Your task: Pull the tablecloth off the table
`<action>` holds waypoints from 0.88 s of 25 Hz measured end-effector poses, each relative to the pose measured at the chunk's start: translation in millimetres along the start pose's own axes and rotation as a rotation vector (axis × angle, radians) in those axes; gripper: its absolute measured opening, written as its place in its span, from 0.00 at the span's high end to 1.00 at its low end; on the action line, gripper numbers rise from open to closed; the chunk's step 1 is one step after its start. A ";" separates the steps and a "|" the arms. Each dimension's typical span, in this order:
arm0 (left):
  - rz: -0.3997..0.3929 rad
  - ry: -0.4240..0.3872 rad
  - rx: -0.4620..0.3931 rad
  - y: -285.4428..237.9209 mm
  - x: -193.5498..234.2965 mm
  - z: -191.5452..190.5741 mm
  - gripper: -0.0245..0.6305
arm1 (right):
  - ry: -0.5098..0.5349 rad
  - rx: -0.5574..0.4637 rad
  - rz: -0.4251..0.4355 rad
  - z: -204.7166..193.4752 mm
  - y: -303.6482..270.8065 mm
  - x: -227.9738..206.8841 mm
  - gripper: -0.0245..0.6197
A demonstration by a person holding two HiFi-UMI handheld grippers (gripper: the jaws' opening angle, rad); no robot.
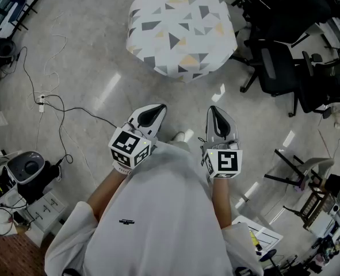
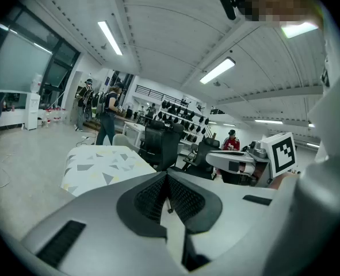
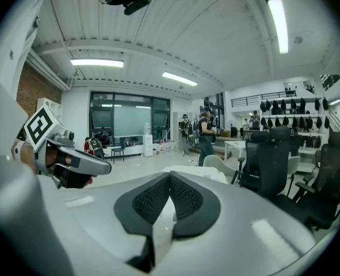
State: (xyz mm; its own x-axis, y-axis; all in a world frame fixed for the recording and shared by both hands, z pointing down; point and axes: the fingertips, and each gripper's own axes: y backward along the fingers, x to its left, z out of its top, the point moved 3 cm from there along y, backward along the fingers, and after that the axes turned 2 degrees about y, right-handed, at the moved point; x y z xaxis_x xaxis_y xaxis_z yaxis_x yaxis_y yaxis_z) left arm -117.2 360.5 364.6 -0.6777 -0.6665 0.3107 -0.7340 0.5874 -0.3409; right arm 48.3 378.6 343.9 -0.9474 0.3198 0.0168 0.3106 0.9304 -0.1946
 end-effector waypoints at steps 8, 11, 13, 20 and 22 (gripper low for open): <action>0.071 -0.027 -0.085 -4.0 -50.7 0.2 0.95 | 0.051 -0.039 0.039 -1.6 39.0 -21.0 0.94; 0.080 -0.032 -0.082 -5.4 -62.3 3.5 0.95 | 0.016 -0.041 0.039 -1.4 54.2 -30.9 0.94; 0.082 -0.043 -0.081 -10.1 -68.8 5.6 0.95 | -0.032 -0.050 0.031 -5.1 60.1 -40.6 0.95; 0.094 -0.051 -0.080 -17.7 -81.0 3.3 0.95 | -0.037 -0.066 0.063 -21.9 64.8 -52.6 0.95; 0.094 -0.049 -0.081 -21.6 -76.8 5.5 0.95 | -0.043 -0.071 0.061 -20.8 57.6 -55.4 0.95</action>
State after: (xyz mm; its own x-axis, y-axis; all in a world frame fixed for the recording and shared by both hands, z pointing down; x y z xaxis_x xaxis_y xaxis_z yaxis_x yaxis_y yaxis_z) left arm -49.0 396.5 343.2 -0.7423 -0.6269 0.2366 -0.6697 0.6822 -0.2934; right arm 120.2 418.2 352.2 -0.9286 0.3695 -0.0352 0.3709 0.9204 -0.1235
